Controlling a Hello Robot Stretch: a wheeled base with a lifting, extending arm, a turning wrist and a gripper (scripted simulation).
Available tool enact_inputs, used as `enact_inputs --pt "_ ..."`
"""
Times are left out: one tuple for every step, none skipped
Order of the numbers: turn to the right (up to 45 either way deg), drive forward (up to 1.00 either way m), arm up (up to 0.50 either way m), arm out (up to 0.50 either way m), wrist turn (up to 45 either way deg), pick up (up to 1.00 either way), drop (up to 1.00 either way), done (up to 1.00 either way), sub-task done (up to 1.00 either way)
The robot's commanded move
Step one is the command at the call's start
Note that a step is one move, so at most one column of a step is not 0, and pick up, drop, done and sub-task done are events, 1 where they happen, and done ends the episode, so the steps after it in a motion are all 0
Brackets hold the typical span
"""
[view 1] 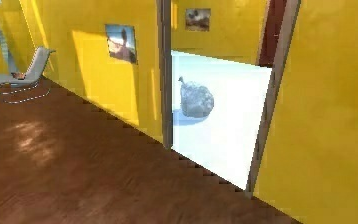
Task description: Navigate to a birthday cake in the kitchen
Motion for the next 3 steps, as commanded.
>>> enact_inputs --pt "3.0 0.0 0.0 0.0 0.0 0.0 0.0 0.0 0.0" --pt "0.0 1.0 0.0 0.0 0.0 0.0 0.0 0.0 0.0" --pt "3.0 0.0 0.0 0.0 0.0 0.0 0.0 0.0 0.0"
